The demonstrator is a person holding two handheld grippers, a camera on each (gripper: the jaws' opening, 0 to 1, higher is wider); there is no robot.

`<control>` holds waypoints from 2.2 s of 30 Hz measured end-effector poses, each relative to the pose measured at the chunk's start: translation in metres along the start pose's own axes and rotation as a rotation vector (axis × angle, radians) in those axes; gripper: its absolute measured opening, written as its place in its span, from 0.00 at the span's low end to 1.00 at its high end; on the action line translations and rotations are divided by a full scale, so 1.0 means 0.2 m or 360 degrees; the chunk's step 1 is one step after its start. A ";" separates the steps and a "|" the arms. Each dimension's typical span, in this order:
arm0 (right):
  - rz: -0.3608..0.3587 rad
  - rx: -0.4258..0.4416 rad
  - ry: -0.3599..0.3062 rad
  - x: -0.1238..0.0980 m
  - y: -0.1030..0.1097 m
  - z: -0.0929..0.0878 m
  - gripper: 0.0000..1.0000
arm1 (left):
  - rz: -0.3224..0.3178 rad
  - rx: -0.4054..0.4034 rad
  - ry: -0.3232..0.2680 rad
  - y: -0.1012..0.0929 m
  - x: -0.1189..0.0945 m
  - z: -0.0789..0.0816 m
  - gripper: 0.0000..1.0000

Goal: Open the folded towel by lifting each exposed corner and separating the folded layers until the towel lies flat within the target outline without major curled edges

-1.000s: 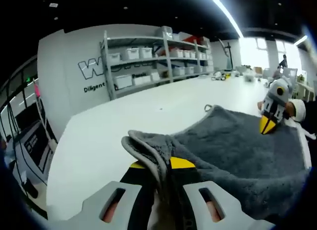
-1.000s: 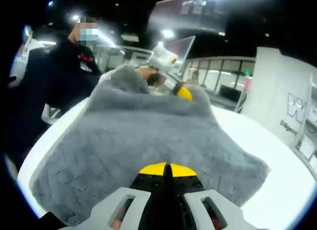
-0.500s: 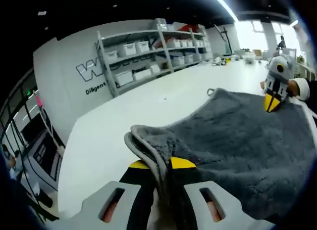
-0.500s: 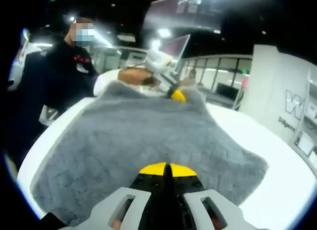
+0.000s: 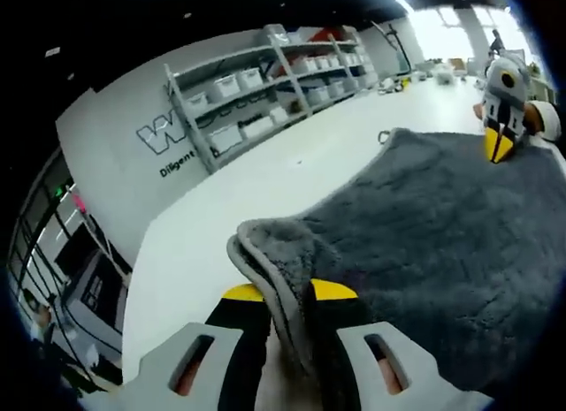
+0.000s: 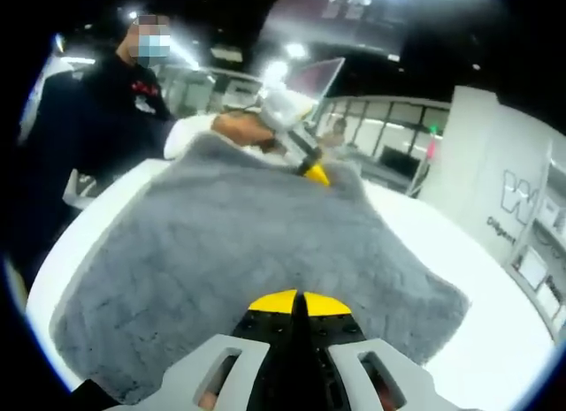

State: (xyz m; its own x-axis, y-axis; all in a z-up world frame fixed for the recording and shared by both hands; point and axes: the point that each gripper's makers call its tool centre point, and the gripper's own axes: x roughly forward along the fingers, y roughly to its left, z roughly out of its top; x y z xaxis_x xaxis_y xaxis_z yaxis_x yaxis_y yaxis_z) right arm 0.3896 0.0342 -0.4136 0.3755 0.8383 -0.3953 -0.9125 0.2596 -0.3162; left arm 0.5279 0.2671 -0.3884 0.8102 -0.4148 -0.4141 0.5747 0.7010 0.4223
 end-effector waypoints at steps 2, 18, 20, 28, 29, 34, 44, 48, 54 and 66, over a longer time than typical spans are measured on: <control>-0.0011 0.0000 0.0009 -0.01 -0.01 -0.01 0.00 | -0.0004 -0.0008 0.0001 0.01 -0.01 0.00 0.19; -0.0062 -0.0154 -0.0004 -0.02 -0.01 -0.01 0.00 | -0.0131 -0.0185 -0.0017 0.06 -0.17 -0.05 0.21; -0.0063 -0.0151 -0.0005 -0.02 -0.01 -0.01 0.00 | -0.0155 -0.0214 -0.0037 0.05 -0.17 -0.05 0.23; -0.0039 -0.0087 -0.0030 -0.03 -0.02 -0.01 0.00 | -0.0291 -0.0354 0.0006 -0.04 -0.16 -0.09 0.29; -0.0040 -0.0094 -0.0030 -0.03 -0.01 -0.01 0.00 | -0.0291 -0.0375 0.0013 -0.03 -0.15 -0.10 0.29; -0.0041 -0.0108 -0.0032 -0.03 -0.01 -0.01 0.00 | -0.0325 -0.0467 0.0016 -0.04 -0.14 -0.12 0.30; -0.0038 -0.0117 -0.0039 -0.03 -0.01 -0.01 0.00 | -0.0379 -0.0567 0.0040 -0.10 -0.13 -0.13 0.27; -0.0027 -0.0084 -0.0046 -0.03 -0.02 -0.01 0.00 | -0.0388 -0.0659 0.0037 -0.10 -0.12 -0.14 0.22; -0.0010 -0.0032 -0.0065 -0.02 -0.02 0.00 0.00 | -0.0417 -0.0692 0.0042 -0.12 -0.11 -0.13 0.13; -0.0059 -0.0026 -0.0127 -0.02 -0.06 0.04 0.03 | -0.0391 -0.0799 -0.0003 -0.10 -0.12 -0.07 0.02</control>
State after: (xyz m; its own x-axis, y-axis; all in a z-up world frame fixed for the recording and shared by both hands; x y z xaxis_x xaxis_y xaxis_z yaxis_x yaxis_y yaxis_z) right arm 0.3970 0.0317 -0.4012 0.3942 0.8640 -0.3133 -0.8952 0.2838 -0.3437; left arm 0.4946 0.2710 -0.3975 0.6600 -0.6015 -0.4501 0.6217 0.7737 -0.1224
